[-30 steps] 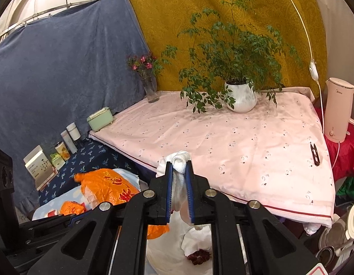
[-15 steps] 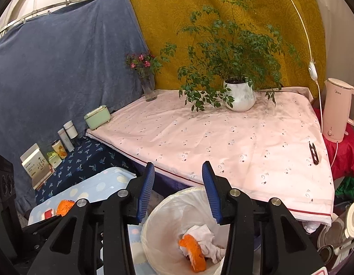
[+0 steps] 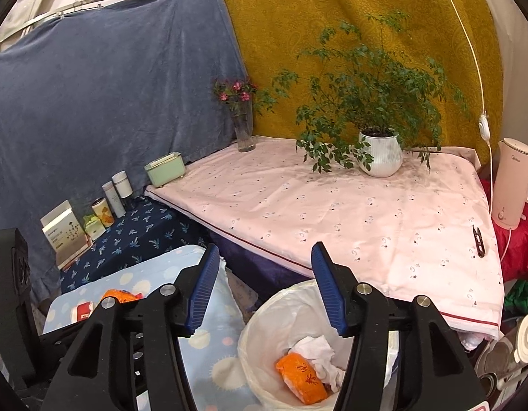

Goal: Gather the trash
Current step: 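Move both grippers back over the grey pouch and remaining white glove, then grasp the grey pouch with the left gripper while the right grasps the white glove, then carry the pouch and glove over the bin and open both grippers, then move both grippers back over the blue strap on the table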

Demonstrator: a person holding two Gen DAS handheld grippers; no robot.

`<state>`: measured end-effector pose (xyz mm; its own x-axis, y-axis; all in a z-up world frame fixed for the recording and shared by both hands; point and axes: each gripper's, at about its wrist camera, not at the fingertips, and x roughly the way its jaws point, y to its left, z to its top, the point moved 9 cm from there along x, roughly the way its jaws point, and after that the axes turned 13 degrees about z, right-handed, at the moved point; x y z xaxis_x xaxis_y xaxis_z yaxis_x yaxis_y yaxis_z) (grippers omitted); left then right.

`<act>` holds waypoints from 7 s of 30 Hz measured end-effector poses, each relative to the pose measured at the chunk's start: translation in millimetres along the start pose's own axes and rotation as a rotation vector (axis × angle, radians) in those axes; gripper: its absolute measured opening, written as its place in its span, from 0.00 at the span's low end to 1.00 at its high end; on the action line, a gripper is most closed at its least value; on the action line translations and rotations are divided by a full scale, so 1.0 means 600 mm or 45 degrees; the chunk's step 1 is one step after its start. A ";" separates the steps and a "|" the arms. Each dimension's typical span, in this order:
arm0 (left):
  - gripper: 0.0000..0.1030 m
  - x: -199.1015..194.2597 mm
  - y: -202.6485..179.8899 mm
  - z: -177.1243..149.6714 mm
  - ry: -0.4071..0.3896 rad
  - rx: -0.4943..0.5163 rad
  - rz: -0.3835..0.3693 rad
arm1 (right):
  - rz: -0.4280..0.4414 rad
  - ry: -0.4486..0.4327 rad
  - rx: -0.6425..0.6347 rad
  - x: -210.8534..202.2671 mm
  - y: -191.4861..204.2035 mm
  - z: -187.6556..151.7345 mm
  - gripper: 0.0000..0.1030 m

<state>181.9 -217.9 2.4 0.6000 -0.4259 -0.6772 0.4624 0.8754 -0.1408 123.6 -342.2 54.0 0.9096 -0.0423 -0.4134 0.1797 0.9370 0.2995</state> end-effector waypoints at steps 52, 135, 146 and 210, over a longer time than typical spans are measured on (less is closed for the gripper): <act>0.69 0.038 0.578 -0.282 0.304 -0.613 0.429 | 0.268 0.523 -0.187 0.246 0.375 -0.322 0.59; 0.03 -0.084 0.076 0.048 -0.096 -0.057 0.038 | 0.071 0.009 -0.036 0.025 0.060 -0.007 0.10; 0.03 -0.050 -0.019 0.043 -0.049 0.020 -0.053 | -0.003 -0.002 0.034 0.000 -0.028 -0.011 0.10; 0.71 0.010 0.192 -0.047 0.048 -0.291 0.154 | 0.049 0.115 0.012 0.062 0.059 -0.086 0.51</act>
<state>220.6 -113.3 -38.3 0.6150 -0.3099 -0.7251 0.2268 0.9502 -0.2138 144.7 -292.7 5.0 0.8783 0.0257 -0.4774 0.1489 0.9342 0.3243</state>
